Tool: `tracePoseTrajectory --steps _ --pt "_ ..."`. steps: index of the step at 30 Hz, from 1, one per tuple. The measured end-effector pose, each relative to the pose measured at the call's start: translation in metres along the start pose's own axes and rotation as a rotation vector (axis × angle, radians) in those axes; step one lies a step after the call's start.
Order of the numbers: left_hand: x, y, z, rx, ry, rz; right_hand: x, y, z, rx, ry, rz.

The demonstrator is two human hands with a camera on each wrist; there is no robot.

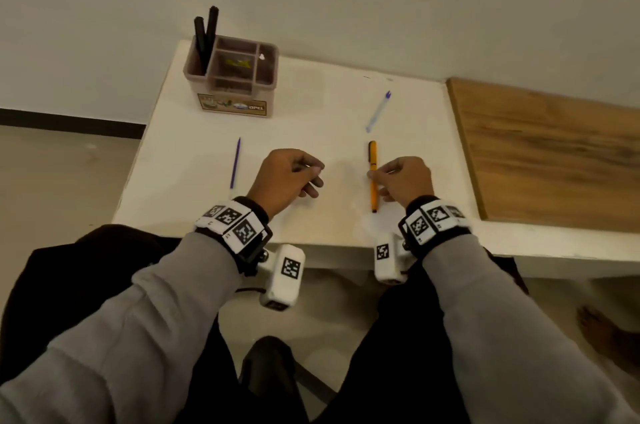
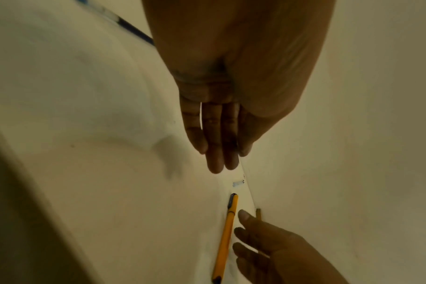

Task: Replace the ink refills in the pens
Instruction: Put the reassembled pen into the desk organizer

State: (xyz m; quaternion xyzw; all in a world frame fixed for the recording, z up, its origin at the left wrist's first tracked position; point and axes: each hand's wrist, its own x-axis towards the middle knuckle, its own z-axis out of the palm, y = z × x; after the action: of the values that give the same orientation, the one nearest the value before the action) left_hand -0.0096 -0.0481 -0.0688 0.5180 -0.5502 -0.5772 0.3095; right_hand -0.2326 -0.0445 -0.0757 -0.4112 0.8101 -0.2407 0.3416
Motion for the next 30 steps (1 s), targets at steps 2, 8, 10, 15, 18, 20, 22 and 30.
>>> tracePoseTrajectory --steps 2,8,10,15,18,20,22,30 --pt "-0.001 -0.003 0.002 0.013 -0.002 -0.004 -0.003 0.003 0.004 0.015 0.022 0.012" --pt "0.001 -0.006 0.005 0.015 -0.033 -0.004 -0.015 -0.014 0.014 0.190 -0.095 -0.021" --pt "0.003 -0.006 0.007 0.009 -0.011 0.005 -0.032 -0.027 0.022 0.360 -0.205 -0.041" --pt "0.005 -0.007 0.005 -0.049 0.069 0.017 -0.047 -0.039 0.042 0.490 -0.335 -0.124" --pt "0.005 -0.008 0.002 -0.080 0.091 0.009 -0.046 -0.036 0.045 0.420 -0.360 -0.162" --pt "0.005 -0.006 0.001 -0.075 0.072 -0.001 -0.044 -0.036 0.044 0.383 -0.284 -0.197" --pt "0.005 -0.005 0.001 -0.052 0.047 -0.004 -0.042 -0.037 0.041 0.441 -0.227 -0.204" --pt "0.003 -0.007 0.006 0.025 -0.029 0.061 -0.038 -0.034 0.039 0.631 -0.264 -0.109"
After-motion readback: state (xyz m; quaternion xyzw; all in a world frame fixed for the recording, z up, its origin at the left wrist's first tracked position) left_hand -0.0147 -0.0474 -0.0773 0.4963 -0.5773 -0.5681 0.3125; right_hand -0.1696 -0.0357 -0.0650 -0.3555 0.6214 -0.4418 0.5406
